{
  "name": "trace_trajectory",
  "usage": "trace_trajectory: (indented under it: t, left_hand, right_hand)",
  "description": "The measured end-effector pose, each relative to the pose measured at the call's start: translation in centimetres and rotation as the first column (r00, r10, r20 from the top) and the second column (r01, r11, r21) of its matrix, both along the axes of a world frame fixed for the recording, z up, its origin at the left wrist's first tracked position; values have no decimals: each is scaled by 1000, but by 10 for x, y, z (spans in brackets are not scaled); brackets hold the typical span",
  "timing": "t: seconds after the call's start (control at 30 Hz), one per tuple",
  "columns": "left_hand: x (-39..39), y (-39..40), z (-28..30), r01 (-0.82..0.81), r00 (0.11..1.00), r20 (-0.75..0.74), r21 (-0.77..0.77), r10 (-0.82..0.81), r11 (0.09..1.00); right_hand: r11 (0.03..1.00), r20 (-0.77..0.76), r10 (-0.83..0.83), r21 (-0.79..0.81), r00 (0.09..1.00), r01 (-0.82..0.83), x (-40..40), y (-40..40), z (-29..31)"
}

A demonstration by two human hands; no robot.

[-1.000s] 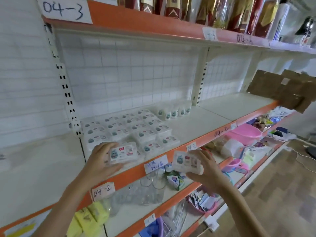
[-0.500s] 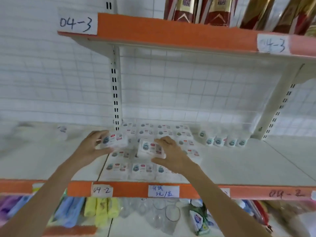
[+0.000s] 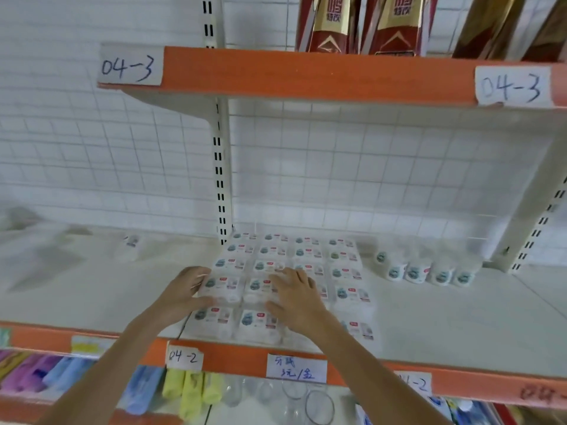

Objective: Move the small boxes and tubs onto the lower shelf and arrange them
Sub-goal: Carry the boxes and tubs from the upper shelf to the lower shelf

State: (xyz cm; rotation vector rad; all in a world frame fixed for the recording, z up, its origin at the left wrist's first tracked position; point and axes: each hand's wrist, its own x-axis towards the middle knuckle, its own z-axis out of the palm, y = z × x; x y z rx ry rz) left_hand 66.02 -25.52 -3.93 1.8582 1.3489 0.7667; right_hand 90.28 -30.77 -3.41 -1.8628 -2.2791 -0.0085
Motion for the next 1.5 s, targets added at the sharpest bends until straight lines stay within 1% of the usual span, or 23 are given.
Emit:
trace_trajectory:
  t: [0.17, 0.3, 0.4, 0.63, 0.77, 0.87, 0.97, 1.07, 1.13, 1.2, 1.27, 1.37, 1.43, 1.5]
  left_hand:
    - [3, 2, -2, -6, 1000, 27, -13, 6, 1000]
    - [11, -7, -4, -39, 999, -26, 18, 39, 999]
    - [20, -13, -5, -73, 997, 3, 3, 73, 997]
    - [23, -14, -3, -58, 998, 21, -38, 59, 998]
    - [21, -14, -4, -27, 998, 54, -20, 28, 999]
    - [21, -12, -5, -33, 996, 81, -11, 34, 999]
    - [20, -10, -2, -30, 998, 60, 9, 29, 1000]
    - [19, -13, 7, 10, 1000, 15, 22, -10, 1000]
    - [12, -17, 14, 10, 997, -81, 70, -4, 998]
    - [1, -22, 18, 13, 983, -180, 214, 27, 977]
    - [-11, -34, 20, 49, 966, -252, 369, 49, 928]
    - [-24, -62, 20, 108, 951, -301, 539, 71, 835]
    - [-32, -85, 12, 159, 935, -346, 599, 75, 785]
    - [-39, -111, -4, 182, 930, -363, 597, 61, 781]
  right_hand:
    - [999, 30, 13, 49, 999, -14, 2, -3, -2]
    - [1000, 10, -1, 31, 1000, 1, 0, -4, 0]
    - [999, 40, -2, 37, 999, 1, -3, -4, 0]
    - [998, 54, -29, 50, 998, 26, -7, -3, -4]
    - [997, 38, -49, 54, 998, 47, -10, -6, -7]
    - [996, 39, -59, 67, 997, 56, -12, -7, -7]
    - [995, 42, -67, 72, 997, 63, -13, -8, -4]
    - [994, -12, -85, 65, 996, 85, -14, -14, 0]
    - [990, -59, -92, 102, 994, 98, -13, -25, 6]
    - [983, -76, -95, 150, 993, 105, -8, -42, 13]
    - [971, -104, -102, 204, 989, 122, 1, -67, 17]
    - [948, -184, -127, 268, 975, 174, 20, -117, 14]
    - [930, -211, -143, 306, 967, 204, 33, -152, 6]
    - [923, -238, -180, 295, 955, 247, 47, -184, -5]
